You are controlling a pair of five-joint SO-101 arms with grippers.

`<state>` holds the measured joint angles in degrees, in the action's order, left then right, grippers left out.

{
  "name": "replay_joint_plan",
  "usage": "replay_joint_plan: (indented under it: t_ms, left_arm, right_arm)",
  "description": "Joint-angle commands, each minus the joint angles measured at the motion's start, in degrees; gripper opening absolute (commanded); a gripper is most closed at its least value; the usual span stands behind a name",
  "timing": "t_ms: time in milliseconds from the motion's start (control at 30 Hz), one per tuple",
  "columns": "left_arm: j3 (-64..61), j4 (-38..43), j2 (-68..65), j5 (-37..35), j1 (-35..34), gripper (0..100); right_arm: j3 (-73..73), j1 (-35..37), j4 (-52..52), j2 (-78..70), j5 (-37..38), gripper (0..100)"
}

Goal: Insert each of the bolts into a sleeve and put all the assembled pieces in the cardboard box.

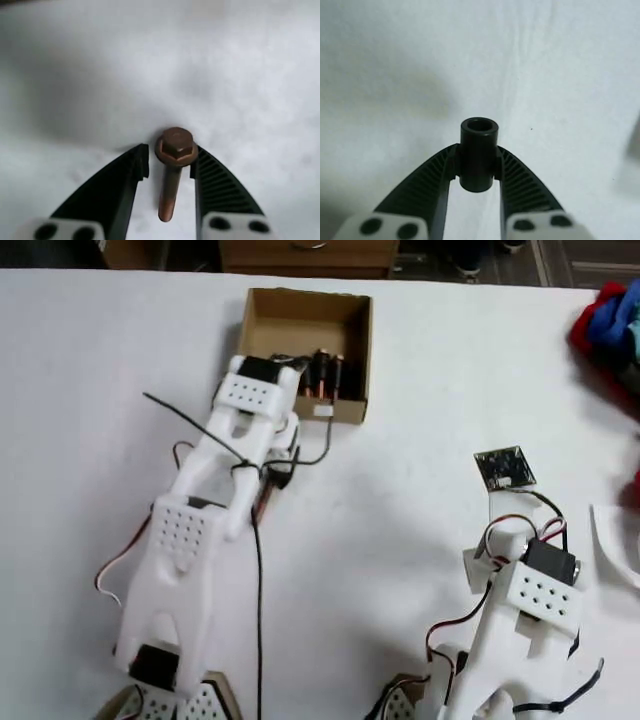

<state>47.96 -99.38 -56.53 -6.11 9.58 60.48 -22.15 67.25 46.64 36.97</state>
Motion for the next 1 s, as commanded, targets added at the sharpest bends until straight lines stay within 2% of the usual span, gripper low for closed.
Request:
replay_joint_plan:
  t_ms: [0,200,333,600,833,967]
  left_arm:
    - [1.1,0.3,-2.7,-0.2,1.5,16]
    - [1.1,0.3,-1.9,-0.1,2.0,15]
    - [1.1,-0.4,-1.6,0.0,2.0,2]
    - [0.6,-2.9,1.2,0.1,2.0,3]
    - [-0.4,-3.0,17.6,-0.2,2.0,2]
    - [-9.2,-3.0,31.6,0.0,3.0,2]
  right_arm:
    - [-0.8,0.0,-0.7,1.7,-0.2,2.2]
    - [-0.8,0.0,-0.7,1.7,-0.2,2.2]
    - [-0.8,0.0,-0.7,1.7,-0.2,2.2]
    - [-0.7,0.0,-0.7,1.7,-0.2,2.2]
    - [-0.5,0.0,-0.6,1.7,-0.2,2.2]
    - [-0.4,0.2,-0.6,1.7,-0.2,2.2]
